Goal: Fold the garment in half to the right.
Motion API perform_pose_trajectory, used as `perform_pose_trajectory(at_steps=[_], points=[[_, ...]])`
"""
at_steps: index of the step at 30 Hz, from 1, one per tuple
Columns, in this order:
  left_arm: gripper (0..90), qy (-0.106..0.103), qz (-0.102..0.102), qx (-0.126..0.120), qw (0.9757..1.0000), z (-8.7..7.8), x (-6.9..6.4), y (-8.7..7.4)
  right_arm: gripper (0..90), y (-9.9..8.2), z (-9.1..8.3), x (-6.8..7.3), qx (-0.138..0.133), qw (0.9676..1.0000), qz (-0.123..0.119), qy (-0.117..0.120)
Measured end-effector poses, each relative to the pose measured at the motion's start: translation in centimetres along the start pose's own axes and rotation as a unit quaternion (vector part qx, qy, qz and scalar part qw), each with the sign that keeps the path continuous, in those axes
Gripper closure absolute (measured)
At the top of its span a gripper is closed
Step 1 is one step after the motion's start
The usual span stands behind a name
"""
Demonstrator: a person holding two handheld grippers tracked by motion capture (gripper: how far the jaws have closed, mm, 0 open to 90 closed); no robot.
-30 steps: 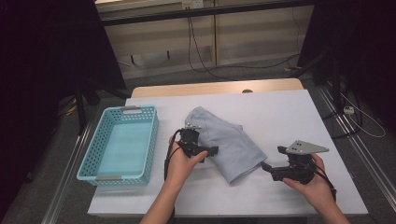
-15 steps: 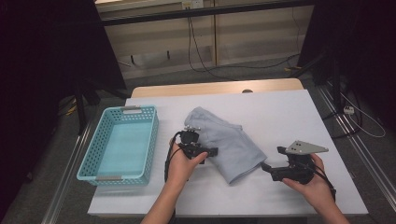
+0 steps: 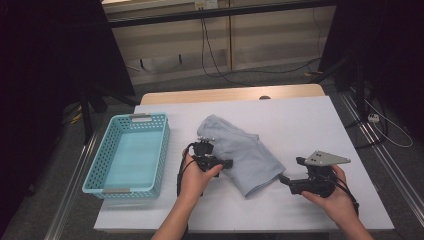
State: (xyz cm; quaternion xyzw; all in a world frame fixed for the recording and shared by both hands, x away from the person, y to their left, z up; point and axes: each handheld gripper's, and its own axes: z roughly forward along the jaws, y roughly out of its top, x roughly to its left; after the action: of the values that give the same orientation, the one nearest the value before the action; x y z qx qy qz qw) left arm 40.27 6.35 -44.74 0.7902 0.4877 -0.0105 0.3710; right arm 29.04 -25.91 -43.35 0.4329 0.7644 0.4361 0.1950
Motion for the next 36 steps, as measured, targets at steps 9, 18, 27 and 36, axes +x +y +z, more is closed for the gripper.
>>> perform_pose_trajectory(at_steps=[9, 18, 27, 36], points=[[44.2, -0.009, -0.017, 0.005, 0.9998, -0.04, -0.19, -0.15, 11.7, 0.04, 0.08, 0.1, -0.001, 1.0, 0.001, 0.0], [58.4, -0.021, -0.037, 0.011, 0.999, 0.09, -0.35, -0.29, 11.7, 0.05, -0.05, -0.03, -0.004, 1.0, 0.002, -0.003], [68.4, -0.027, -0.053, 0.012, 0.9982, 0.04, -0.41, -0.34, 11.7, 0.09, -0.1, -0.04, -0.005, 1.0, 0.003, -0.006], [72.0, -0.039, -0.069, 0.018, 0.9967, -0.16, -0.04, -0.21, 12.0, 0.07, -0.12, -0.08, -0.008, 0.9999, 0.002, -0.009]])
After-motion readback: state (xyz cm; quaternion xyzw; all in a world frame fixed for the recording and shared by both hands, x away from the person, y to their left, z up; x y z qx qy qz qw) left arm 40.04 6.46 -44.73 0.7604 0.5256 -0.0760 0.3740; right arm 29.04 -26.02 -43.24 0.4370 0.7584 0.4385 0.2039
